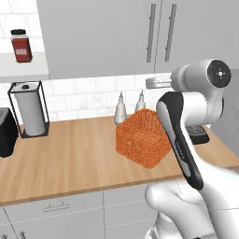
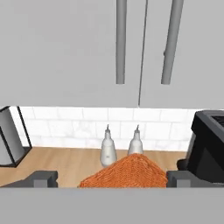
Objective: Open the cabinet, pick up the bread from the cabinet and place it in the basket. Then move the basket to the dining counter.
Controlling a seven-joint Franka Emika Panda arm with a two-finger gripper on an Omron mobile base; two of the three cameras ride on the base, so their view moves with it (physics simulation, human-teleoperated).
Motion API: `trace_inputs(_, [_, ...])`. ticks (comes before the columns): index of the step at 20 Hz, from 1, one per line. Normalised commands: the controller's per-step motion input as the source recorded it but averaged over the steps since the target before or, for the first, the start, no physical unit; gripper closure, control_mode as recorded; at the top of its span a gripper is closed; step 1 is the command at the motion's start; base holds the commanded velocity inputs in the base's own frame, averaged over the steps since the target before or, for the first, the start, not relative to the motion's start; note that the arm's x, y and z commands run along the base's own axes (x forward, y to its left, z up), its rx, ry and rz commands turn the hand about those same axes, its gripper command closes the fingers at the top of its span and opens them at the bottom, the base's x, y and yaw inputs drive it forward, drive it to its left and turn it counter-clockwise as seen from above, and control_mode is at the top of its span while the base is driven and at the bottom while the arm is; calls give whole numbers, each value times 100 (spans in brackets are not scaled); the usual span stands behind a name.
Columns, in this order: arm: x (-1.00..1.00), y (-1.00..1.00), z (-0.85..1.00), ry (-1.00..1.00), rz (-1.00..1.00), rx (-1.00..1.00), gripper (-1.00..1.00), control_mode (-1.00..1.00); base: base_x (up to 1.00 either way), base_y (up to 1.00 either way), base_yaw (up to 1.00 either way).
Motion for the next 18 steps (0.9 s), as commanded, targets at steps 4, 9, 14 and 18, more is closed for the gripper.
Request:
trace_inputs(4, [14,0,46,-2,-4,0,-100,-100,0,0,0])
trace_inputs(9, [23,0,52,11,-8,0,-100,-100,0,0,0])
trace_inputs(14, [27,0,49,12,-3,0,-100,-100,0,0,0])
trace_inputs(18, [40,0,22,0,0,0,-100,-100,0,0,0])
